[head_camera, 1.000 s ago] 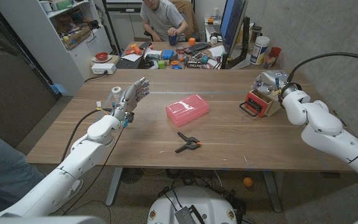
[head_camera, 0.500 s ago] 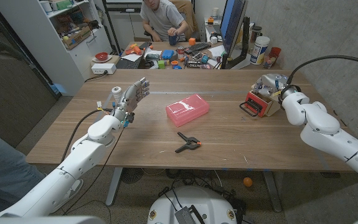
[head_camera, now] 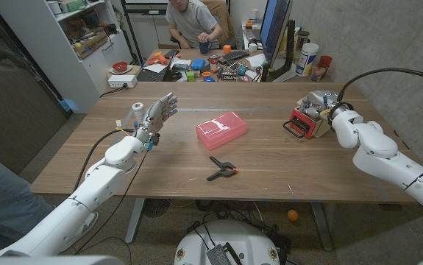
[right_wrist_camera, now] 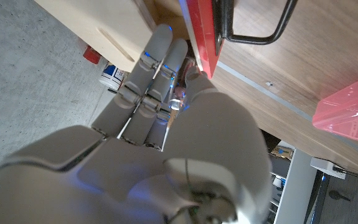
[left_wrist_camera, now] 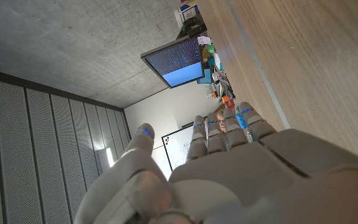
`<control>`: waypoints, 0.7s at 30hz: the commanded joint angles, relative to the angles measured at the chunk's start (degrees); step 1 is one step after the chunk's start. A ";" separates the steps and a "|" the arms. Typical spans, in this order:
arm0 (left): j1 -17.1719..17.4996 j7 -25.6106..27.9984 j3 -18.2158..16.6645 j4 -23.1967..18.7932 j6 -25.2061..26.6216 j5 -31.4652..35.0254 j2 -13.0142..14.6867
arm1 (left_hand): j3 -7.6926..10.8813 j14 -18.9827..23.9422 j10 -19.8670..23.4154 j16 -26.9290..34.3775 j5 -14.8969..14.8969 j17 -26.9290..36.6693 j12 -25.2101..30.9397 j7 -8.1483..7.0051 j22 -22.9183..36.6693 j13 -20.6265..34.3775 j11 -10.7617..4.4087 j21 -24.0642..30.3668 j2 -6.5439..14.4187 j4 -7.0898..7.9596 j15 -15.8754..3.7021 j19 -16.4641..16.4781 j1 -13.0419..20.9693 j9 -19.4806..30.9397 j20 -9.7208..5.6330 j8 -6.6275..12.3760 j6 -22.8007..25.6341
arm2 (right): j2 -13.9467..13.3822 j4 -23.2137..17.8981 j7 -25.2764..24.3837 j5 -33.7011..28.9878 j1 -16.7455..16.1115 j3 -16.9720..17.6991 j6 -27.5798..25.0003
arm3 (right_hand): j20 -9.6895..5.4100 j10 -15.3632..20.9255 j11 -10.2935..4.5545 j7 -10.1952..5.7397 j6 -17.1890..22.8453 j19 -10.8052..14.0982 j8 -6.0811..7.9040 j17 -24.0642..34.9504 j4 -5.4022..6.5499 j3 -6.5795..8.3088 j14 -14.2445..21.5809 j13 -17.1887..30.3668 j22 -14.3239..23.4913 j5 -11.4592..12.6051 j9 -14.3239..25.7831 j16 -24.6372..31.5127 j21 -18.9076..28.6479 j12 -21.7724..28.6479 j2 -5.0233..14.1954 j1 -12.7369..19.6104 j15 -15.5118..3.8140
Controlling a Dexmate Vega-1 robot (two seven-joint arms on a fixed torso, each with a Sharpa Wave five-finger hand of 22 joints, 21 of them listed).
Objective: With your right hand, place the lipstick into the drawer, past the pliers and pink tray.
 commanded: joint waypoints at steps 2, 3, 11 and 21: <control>-0.94 -0.63 0.55 0.97 0.33 0.24 -0.50 | 0.27 -0.22 -0.07 0.08 0.23 0.09 0.09 -0.18 0.24 0.19 -0.19 -0.18 0.13 -0.33 0.09 -0.17 -0.43 0.21 0.23 0.03 0.16 | -0.16 -0.63 0.33 -1.13 0.12 -0.55 -2.78 | 0.70 -2.86 -2.53 -0.55 -4.84 -0.96 -2.27 0.03 1.34 -0.81 -0.73 0.34 -0.42 0.09 -0.23 -1.64 0.83 -2.15 -1.79 -3.77 -0.56; -0.98 -0.61 0.60 1.02 0.36 0.33 -0.51 | 0.27 -0.22 -0.05 0.08 0.23 0.09 0.09 -0.17 0.24 0.19 -0.20 -0.18 0.14 -0.34 0.11 -0.17 -0.44 0.21 0.24 0.04 0.18 | -0.16 -0.71 0.50 -1.20 0.17 -0.60 -2.95 | 0.77 -3.84 -2.15 -0.62 -5.37 -1.00 -2.55 0.00 1.51 -1.05 -0.68 0.41 -0.49 0.10 -0.26 -1.83 0.92 -2.51 -2.18 -4.43 -0.50; -1.24 -0.92 0.78 1.31 0.78 0.28 -0.66 | 0.27 -0.16 -0.05 0.12 0.23 0.09 0.12 -0.20 0.24 0.17 -0.22 -0.22 0.15 -0.40 0.05 -0.13 -0.49 0.21 0.36 0.11 0.39 | -0.29 -0.73 1.37 -1.60 0.63 -1.07 -3.28 | 1.02 -7.32 -1.94 -0.99 -10.14 -1.12 -4.77 -0.09 2.28 -1.99 -0.67 0.84 -0.86 0.62 -0.39 -2.96 1.32 -3.56 -3.95 -7.74 -0.22; -1.70 -1.37 0.90 1.48 0.98 0.39 -0.69 | 0.27 -0.14 0.00 0.14 0.23 0.09 0.16 -0.25 0.25 0.15 -0.20 -0.25 0.18 -0.47 0.07 -0.08 -0.55 0.21 0.46 0.28 0.87 | 1.23 -2.31 -9.46 -2.96 -3.93 1.77 -3.47 | -0.10 -1.07 -3.62 -1.43 -4.09 -0.03 -2.62 1.77 1.29 0.05 2.30 1.59 -0.90 1.15 -0.40 -1.76 2.35 -0.64 -1.28 -6.73 -1.07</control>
